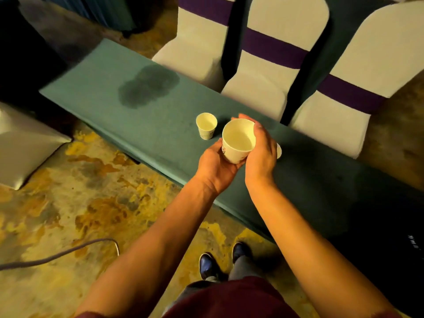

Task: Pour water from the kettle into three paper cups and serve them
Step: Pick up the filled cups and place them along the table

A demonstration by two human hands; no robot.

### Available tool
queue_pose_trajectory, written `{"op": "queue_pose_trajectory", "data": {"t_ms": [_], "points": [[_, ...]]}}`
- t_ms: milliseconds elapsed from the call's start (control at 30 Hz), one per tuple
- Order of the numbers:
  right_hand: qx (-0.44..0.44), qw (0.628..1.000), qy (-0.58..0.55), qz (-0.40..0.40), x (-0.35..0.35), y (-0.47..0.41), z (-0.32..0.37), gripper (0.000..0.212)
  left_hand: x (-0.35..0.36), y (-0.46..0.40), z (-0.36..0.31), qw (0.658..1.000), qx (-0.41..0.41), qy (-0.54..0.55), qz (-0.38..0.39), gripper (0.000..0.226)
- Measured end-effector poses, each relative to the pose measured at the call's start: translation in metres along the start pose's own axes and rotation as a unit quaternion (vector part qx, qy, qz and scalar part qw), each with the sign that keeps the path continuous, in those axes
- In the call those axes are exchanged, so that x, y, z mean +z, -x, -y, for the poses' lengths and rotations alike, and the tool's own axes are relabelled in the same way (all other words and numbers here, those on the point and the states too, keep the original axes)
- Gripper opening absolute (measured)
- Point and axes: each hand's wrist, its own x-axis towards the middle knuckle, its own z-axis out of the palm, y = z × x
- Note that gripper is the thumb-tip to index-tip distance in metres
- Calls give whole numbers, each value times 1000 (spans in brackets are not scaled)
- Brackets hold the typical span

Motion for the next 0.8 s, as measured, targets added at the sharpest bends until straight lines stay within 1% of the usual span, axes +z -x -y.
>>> {"op": "queue_pose_trajectory", "data": {"t_ms": [100, 233, 367, 467, 667, 733, 800], "points": [[-5, 999, 11, 30, 36, -12, -6, 38, -11, -9, -37, 1000, 19, 8, -7, 45], [5, 998, 15, 56, 89, -37, -12, 37, -24, -28, -89, 999, 39, 20, -20, 46], [7, 998, 11, 68, 136, -60, -20, 39, -31, -45, -135, 998, 53, 14, -31, 43], [13, 997, 23, 77, 168, -79, -25, 36, -38, -62, -167, 997, 63, 10, -48, 43], [9, 995, 34, 89, 228, -118, -34, 34, -48, -97, -230, 996, 59, 4, -62, 40], [12, 996, 36, 82, 246, -128, -40, 31, -52, -107, -249, 997, 56, 1, -60, 40], [18, 997, 42, 69, 265, -139, -49, 34, -60, -121, -270, 997, 45, 1, -60, 39]]}}
